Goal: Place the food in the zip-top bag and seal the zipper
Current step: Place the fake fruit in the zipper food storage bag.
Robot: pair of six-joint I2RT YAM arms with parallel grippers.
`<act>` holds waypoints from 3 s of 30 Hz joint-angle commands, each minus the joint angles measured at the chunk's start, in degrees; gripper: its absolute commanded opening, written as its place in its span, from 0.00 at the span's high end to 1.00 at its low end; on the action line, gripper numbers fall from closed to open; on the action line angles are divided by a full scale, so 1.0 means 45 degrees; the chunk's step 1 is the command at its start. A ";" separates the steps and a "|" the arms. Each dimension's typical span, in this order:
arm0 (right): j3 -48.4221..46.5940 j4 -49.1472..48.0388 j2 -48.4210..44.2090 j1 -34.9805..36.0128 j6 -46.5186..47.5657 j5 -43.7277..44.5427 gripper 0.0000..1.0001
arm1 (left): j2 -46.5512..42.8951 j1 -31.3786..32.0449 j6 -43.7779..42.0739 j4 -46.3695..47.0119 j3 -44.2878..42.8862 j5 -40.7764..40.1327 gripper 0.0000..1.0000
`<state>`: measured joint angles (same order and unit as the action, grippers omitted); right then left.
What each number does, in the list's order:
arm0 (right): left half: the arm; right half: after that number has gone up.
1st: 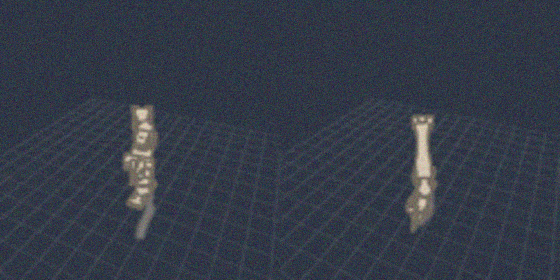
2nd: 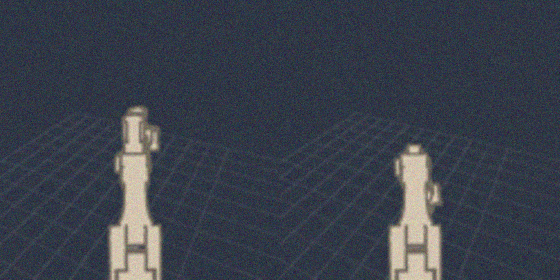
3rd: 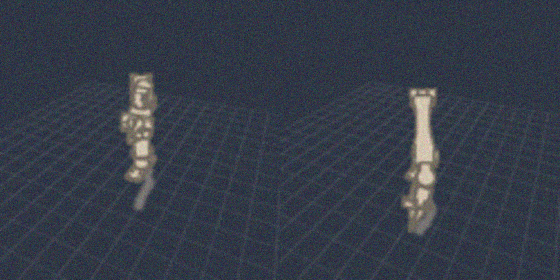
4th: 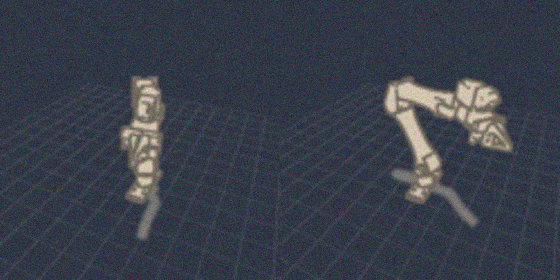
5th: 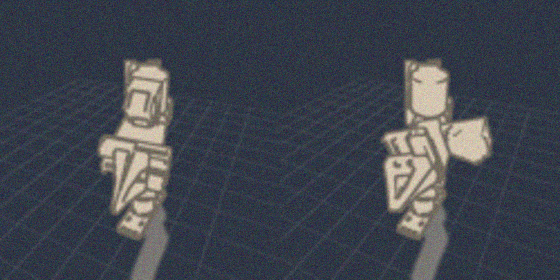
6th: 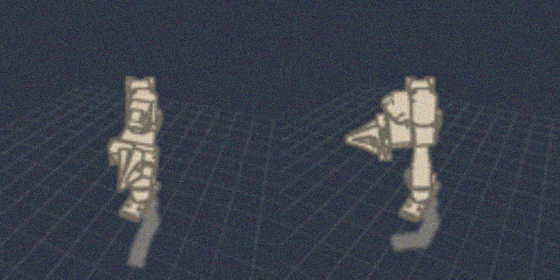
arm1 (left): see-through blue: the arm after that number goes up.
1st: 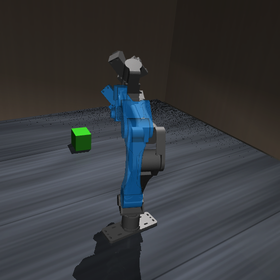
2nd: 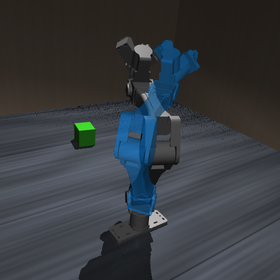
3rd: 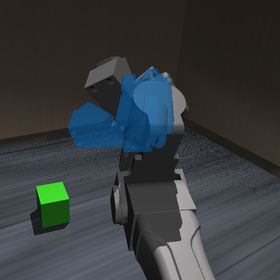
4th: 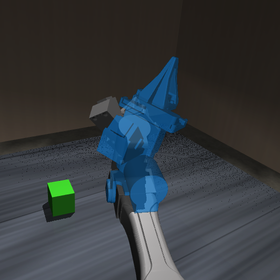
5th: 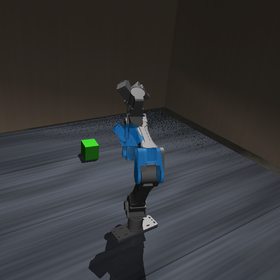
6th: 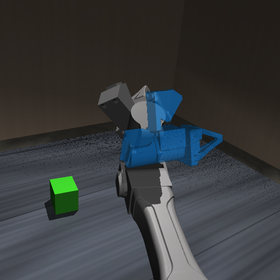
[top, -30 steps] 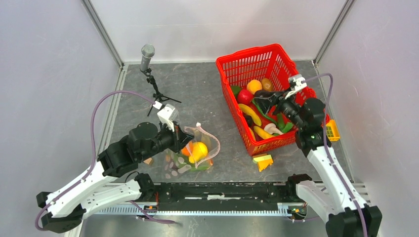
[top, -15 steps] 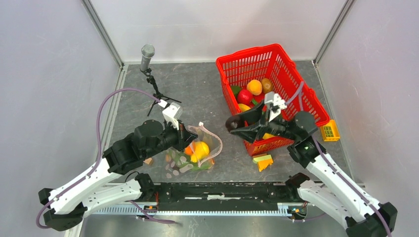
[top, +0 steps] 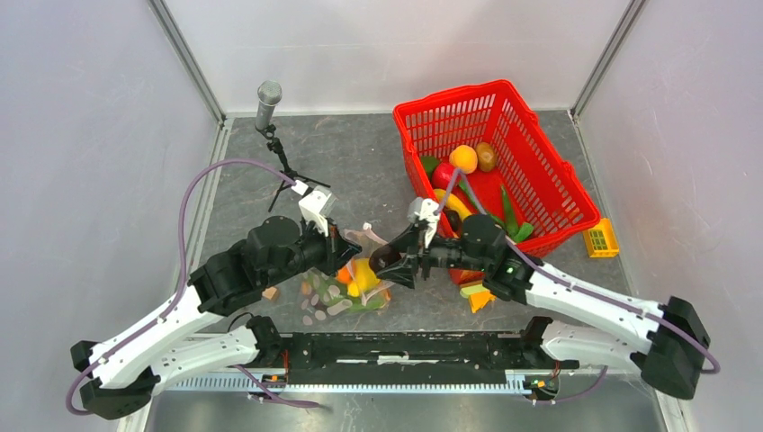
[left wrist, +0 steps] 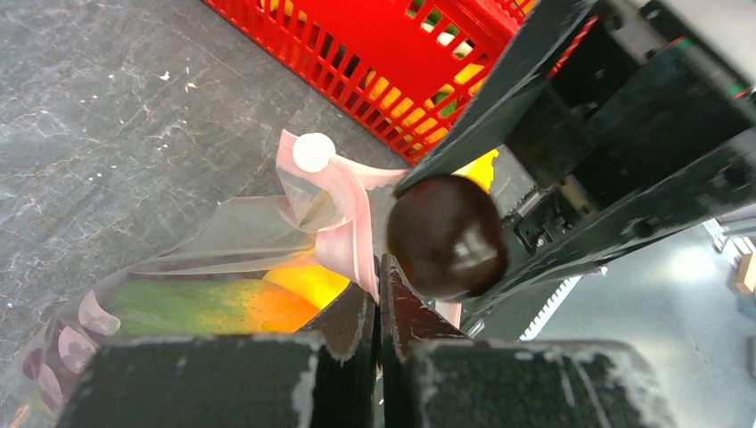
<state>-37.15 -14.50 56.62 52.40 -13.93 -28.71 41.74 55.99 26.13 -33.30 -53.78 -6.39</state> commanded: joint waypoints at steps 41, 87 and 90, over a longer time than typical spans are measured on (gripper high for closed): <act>-0.1493 -0.3214 0.3380 0.3843 0.1974 0.6134 0.06 | -0.0799 -0.0004 0.0333 -0.0131 -0.1388 0.0962 0.97; -0.2123 0.0977 -0.1124 0.3844 0.2991 0.8800 0.28 | -0.0705 -0.0008 0.0111 -0.0276 -0.0836 -0.0426 0.95; -0.2289 0.1264 -0.1681 0.3845 0.3919 1.1478 0.24 | -0.0478 -0.0003 0.0088 -0.0201 -0.0881 -0.0280 0.95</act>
<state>-47.20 -10.17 51.90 69.65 -1.56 7.27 38.48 55.96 27.18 -38.72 -56.38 -7.49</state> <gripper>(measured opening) 0.727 0.045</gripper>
